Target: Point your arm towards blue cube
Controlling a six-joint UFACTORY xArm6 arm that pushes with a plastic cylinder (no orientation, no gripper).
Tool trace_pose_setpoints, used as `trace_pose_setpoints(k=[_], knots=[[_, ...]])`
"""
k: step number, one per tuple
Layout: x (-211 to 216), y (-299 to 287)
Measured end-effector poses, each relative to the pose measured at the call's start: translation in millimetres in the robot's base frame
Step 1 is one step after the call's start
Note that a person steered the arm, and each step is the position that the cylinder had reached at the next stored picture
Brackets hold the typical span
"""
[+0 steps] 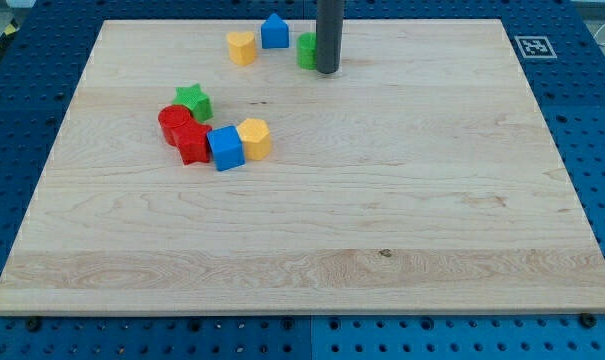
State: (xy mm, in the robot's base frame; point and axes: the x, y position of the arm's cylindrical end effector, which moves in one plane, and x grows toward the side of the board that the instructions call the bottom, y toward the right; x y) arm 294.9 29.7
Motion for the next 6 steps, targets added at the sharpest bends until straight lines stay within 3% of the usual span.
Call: trace_pose_setpoints(k=[6], knots=[[-3.4,-4.8]])
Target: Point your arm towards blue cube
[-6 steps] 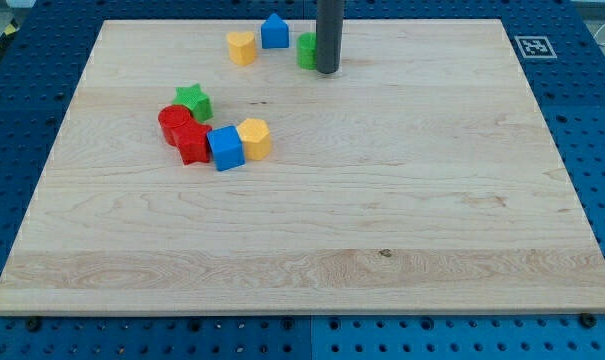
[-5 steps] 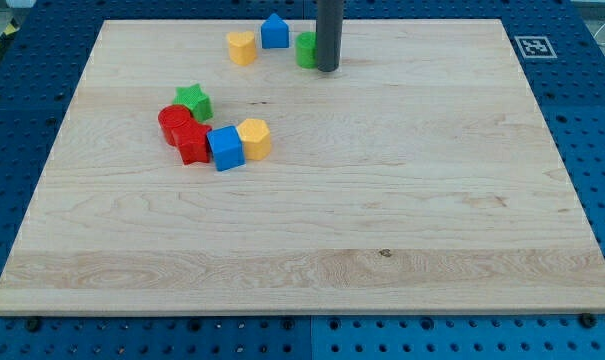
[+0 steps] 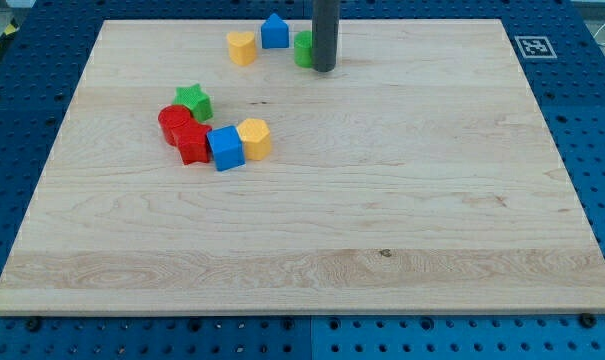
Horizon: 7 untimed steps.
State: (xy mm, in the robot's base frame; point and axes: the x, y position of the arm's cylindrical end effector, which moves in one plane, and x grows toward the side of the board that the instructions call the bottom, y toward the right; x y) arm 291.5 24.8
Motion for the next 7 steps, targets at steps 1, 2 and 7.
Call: trace_pose_setpoints(k=[1,2,7], knots=[[0.0,-0.2],[13.4,15.3],[101.0,-104.2]])
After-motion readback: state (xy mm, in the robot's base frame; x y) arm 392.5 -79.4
